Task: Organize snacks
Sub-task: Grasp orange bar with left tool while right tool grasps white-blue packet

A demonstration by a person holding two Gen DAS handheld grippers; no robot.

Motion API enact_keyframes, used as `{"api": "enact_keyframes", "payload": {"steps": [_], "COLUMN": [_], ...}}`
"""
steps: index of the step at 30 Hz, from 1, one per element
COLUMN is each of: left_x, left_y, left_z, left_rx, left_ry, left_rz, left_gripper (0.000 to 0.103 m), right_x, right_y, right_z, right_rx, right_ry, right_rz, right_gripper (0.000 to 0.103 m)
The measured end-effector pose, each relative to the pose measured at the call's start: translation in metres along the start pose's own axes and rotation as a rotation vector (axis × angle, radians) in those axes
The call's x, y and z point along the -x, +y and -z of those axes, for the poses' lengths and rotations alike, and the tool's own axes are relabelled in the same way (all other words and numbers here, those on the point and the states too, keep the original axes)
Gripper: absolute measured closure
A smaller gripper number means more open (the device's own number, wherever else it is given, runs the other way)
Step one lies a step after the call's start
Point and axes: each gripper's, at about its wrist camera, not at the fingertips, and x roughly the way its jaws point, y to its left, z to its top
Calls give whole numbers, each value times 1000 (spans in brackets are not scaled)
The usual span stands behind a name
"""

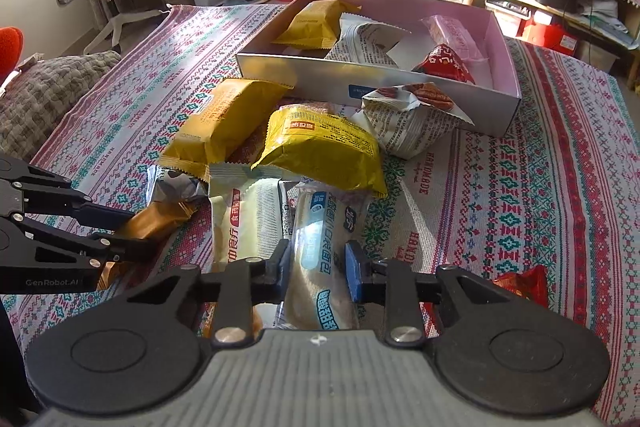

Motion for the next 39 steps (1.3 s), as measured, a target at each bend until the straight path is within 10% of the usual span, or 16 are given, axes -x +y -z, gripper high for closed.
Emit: {"api": "enact_keyframes", "payload": {"steps": [26, 31, 39], "left_x": [35, 28, 28], "left_y": [-1, -3, -3], "left_z": [-13, -13, -12], "left_rx": [39, 34, 28], "left_ry": [-73, -58, -55], "left_rz": [125, 122, 124], "left_gripper": [70, 70, 70], "right_x": [27, 11, -6], "right_y": [-1, -6, -3], "right_z": [-16, -14, -6], "right_rx": [-51, -83, -36], "right_ry": [-44, 13, 96], "right_rz": [-73, -63, 5], "right_gripper": [98, 75, 70]}}
